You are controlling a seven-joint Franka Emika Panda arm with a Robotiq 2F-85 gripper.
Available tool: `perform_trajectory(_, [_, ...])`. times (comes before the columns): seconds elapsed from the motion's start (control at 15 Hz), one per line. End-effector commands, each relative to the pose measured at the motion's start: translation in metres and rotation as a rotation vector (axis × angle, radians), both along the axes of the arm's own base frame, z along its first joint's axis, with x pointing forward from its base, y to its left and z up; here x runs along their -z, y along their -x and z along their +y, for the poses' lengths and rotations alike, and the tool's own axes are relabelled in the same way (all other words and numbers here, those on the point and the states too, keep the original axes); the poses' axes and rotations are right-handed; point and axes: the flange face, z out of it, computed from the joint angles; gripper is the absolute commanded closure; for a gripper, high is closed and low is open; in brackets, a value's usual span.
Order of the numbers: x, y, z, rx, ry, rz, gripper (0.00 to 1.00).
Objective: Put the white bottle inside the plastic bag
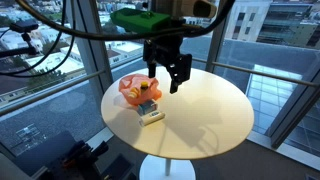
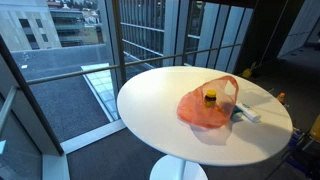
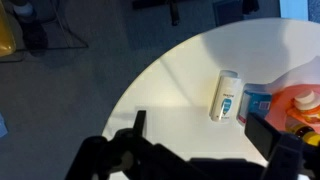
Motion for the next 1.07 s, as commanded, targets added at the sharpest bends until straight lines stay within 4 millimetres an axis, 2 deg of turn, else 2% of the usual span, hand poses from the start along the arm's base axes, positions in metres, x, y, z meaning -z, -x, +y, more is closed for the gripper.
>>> perform_trajectory(0.0, [-0.001, 0.000, 0.000, 0.000, 0.000, -0.001, 0.00])
perform_trajectory(0.27, [-0.003, -0.004, 0.002, 0.005, 0.015, -0.001, 0.00])
perform_trajectory(0.6, [0.000, -0.032, 0.032, 0.012, 0.072, -0.018, 0.00])
perform_trajectory(1.0, [0.034, -0.072, 0.071, 0.029, 0.098, -0.010, 0.00])
